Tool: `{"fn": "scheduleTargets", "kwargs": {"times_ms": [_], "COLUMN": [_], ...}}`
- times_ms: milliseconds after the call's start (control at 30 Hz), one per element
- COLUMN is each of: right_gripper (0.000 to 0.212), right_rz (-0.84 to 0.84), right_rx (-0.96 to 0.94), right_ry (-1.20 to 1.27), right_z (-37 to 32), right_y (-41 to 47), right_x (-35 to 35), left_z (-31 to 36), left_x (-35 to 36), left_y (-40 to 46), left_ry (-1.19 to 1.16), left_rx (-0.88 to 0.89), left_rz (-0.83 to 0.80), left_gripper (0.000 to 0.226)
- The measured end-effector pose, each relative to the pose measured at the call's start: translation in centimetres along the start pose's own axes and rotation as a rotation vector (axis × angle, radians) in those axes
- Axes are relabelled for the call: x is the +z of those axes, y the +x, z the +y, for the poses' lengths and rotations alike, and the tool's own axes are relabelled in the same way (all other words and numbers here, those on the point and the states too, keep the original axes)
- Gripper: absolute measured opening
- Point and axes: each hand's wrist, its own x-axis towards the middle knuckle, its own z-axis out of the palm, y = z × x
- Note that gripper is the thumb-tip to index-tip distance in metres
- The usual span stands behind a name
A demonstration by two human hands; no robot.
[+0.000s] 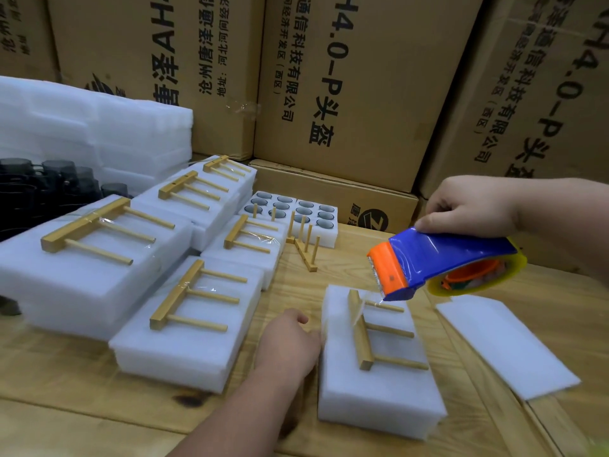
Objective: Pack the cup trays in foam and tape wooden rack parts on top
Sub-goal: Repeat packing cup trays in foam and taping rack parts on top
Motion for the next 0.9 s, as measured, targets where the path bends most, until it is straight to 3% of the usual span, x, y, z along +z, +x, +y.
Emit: {"fn": "scheduleTargets", "kwargs": {"times_ms": [100, 200, 333, 500, 667, 767, 833, 900], "right_gripper": [0.033, 0.032, 0.036, 0.045, 0.035, 0.037, 0.047, 0.072], "right_rz": [-0.044, -0.084, -0.105, -0.144, -0.085, -0.011, 0.029, 0.03], "right_rx": [0.038, 0.086, 0.129, 0.113, 0.116, 0.084, 0.033, -0.041], "right_ry": [0.085, 0.174, 0.27, 0.345, 0.416, 0.461, 0.508, 0.523], "right_z": [2.1, 4.5, 7.5, 9.6, 10.9, 11.7, 12.0, 12.0], "right_y": [-0.3, -0.6, -0.6, -0.5, -0.5, -0.9, -1.5, -2.3], "right_x": [1.5, 3.9, 7.6, 11.2, 14.1, 16.1, 17.3, 18.2], "left_z": [0.3, 1.2, 3.1, 6.3, 8.3, 8.2, 8.1, 8.4], "left_x": [0.0, -0.1, 0.4, 2.2, 3.7, 4.3, 4.5, 4.6], "left_y": [-0.1, -0.1, -0.5, -1.6, -2.2, -2.2, -2.1, -2.0], "left_ry": [-0.037, -0.093, -0.146, 0.098, 0.338, 0.486, 0.534, 0.571], "left_rx": [0.098, 0.182, 0.355, 0.625, 0.63, 0.635, 0.637, 0.621], "left_rz": [0.03, 0.055, -0.094, -0.278, -0.325, -0.308, -0.303, -0.302], "left_gripper": [0.024, 0.029, 0.051, 0.092, 0.113, 0.115, 0.112, 0.11]}}
